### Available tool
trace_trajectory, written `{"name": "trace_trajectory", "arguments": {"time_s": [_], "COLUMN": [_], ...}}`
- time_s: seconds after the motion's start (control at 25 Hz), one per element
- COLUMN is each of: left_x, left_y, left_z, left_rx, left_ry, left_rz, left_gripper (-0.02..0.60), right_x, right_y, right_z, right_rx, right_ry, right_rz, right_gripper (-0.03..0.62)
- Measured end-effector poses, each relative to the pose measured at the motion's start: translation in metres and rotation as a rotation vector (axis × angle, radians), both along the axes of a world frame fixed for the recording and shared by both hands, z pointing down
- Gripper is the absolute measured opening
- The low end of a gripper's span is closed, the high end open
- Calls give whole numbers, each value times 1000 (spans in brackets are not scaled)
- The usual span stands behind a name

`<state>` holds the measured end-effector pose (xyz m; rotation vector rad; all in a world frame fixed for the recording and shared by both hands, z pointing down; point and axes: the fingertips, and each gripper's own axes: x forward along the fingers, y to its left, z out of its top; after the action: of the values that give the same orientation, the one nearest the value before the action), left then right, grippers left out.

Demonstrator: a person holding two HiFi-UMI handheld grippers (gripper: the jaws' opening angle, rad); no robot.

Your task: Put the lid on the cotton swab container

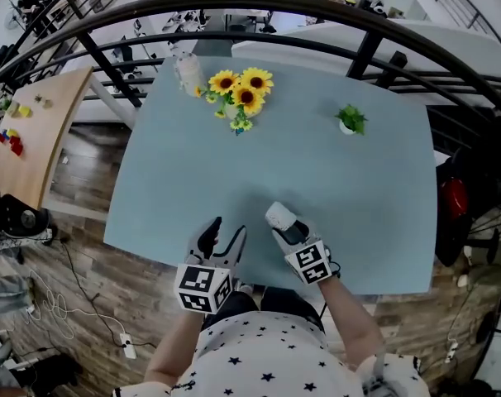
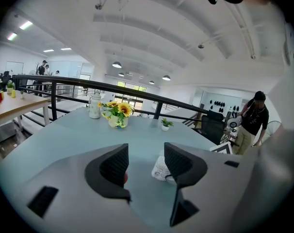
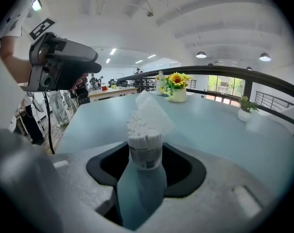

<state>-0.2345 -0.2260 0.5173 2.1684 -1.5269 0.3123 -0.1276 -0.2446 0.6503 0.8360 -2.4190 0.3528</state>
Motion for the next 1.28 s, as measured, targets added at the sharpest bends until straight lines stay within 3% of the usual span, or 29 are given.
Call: {"name": "trace_trajectory", "arguments": {"time_s": [0.56, 1.28], "left_x": [4, 54], "left_y": [-11, -45], "left_z": [-12, -55], "left_rx": [39, 74], "left_ry": [-1, 61], "left_rz": [49, 274], "left_gripper": [215, 215], "right_x": [8, 6], "right_y": [5, 17], "right_z": [-27, -100], "right_rx": [50, 161], "right_ry": [-26, -93], "right_rz": [23, 18], "right_gripper": [192, 192]}}
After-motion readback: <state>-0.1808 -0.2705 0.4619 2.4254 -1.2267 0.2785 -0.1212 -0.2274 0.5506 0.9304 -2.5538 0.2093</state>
